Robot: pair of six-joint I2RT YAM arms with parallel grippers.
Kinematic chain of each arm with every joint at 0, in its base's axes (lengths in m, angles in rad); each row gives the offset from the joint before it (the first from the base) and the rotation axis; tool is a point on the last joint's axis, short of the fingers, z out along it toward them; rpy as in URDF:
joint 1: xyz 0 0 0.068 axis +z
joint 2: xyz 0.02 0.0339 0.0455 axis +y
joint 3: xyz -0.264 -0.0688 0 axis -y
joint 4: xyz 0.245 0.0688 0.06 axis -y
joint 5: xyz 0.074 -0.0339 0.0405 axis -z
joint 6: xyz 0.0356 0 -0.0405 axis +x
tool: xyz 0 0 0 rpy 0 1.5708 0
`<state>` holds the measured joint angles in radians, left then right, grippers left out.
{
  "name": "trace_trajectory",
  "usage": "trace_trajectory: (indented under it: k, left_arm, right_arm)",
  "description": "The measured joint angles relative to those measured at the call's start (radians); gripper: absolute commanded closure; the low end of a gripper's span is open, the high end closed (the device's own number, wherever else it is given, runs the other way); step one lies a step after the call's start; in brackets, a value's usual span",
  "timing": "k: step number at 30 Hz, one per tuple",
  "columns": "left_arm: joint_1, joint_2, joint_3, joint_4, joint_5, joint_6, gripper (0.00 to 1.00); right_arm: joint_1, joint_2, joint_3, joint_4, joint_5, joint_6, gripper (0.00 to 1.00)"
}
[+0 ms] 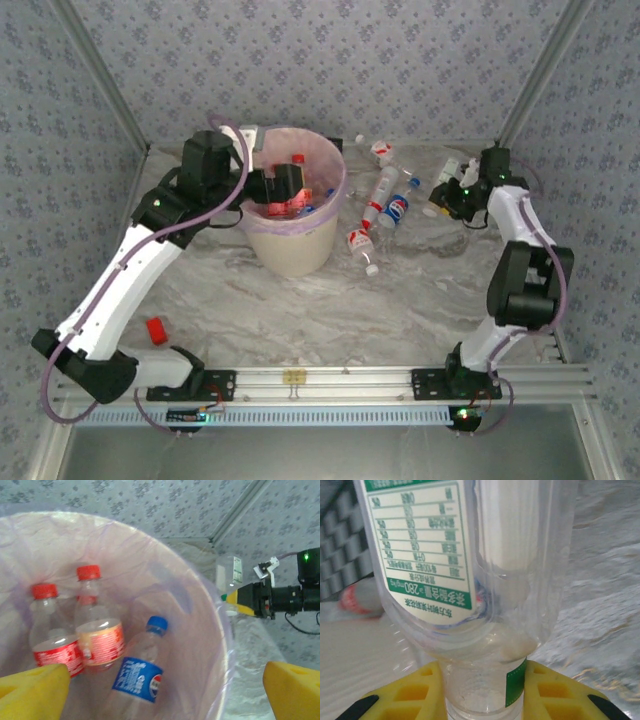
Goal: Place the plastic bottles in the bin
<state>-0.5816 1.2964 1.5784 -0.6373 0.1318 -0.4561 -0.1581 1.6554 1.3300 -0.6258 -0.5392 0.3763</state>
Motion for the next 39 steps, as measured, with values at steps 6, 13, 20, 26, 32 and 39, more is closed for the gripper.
trace_trajectory:
  k: [6, 13, 20, 26, 32, 39]
  left_arm:
    - [0.021, 0.049, 0.002, 0.101, 0.109, -0.087, 0.0]
    - [0.023, 0.104, 0.011, 0.175, 0.202, -0.121, 0.0]
    - [0.011, 0.132, 0.071, 0.187, 0.223, -0.121, 0.0]
    - [-0.01, 0.133, 0.094, 0.204, 0.241, -0.12, 0.0]
    - [-0.023, 0.146, 0.097, 0.222, 0.247, -0.118, 0.0]
    - [-0.041, 0.166, 0.097, 0.222, 0.25, -0.112, 0.12]
  right_arm:
    - [0.047, -0.158, -0.005, -0.016, -0.12, -0.013, 0.82]
    - [0.212, -0.275, 0.071, -0.078, -0.21, -0.069, 0.83]
    - [0.403, -0.299, 0.195, -0.089, -0.24, -0.079, 0.83]
    - [0.486, -0.294, 0.246, -0.089, -0.243, -0.071, 0.83]
    - [0.568, -0.252, 0.306, -0.078, -0.244, -0.067, 0.83]
    - [0.608, -0.192, 0.333, -0.075, -0.243, -0.059, 0.83]
